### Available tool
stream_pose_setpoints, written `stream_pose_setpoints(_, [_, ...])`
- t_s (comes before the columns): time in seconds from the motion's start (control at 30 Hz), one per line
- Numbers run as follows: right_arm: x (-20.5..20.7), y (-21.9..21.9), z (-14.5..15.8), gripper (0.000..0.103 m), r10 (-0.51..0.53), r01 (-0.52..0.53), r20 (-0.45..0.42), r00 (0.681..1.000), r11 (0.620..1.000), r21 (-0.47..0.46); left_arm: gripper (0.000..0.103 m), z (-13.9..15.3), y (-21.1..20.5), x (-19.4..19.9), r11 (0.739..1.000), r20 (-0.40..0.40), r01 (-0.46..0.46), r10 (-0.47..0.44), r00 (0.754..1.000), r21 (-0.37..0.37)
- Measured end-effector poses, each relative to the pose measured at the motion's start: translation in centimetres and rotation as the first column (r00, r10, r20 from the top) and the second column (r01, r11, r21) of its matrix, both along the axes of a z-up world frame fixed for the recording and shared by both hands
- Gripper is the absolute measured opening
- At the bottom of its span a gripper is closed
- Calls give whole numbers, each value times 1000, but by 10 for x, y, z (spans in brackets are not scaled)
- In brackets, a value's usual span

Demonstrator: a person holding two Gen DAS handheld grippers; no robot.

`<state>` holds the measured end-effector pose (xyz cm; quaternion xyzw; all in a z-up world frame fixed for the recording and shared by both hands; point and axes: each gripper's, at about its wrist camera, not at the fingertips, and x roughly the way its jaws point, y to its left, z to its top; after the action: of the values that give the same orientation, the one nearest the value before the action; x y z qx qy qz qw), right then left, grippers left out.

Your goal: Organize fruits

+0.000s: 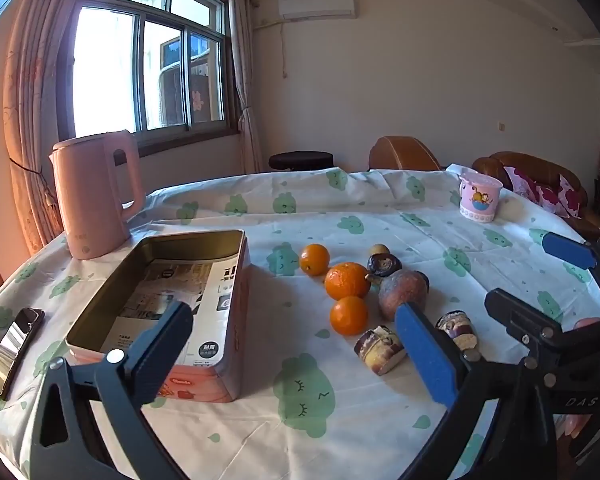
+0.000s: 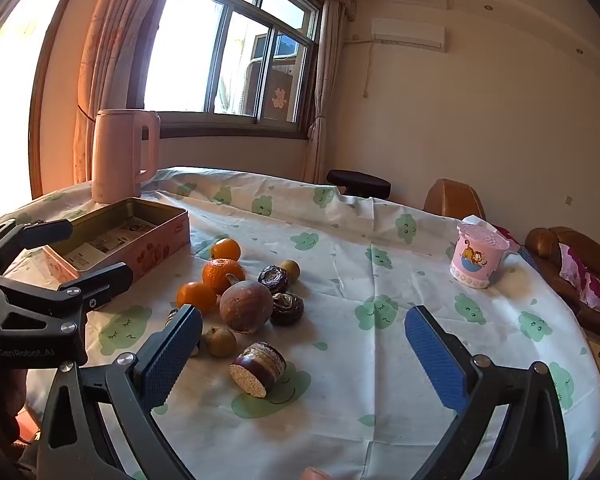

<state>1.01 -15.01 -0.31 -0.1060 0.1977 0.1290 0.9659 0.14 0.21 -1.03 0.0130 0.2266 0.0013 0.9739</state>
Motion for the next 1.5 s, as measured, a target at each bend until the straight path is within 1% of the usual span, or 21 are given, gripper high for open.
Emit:
stream_pose_setpoints(0.93, [-1,2,-10,102,4,-4,-25,1000,1000,2,103,1,2,-2,1000,10,-5,5,1000,-2])
stream_pose_setpoints(1.5, [-1,5,-11,102,6,-6,-31,999,1000,1,103,1,1,-3,1000,10,-5,5,1000,-2])
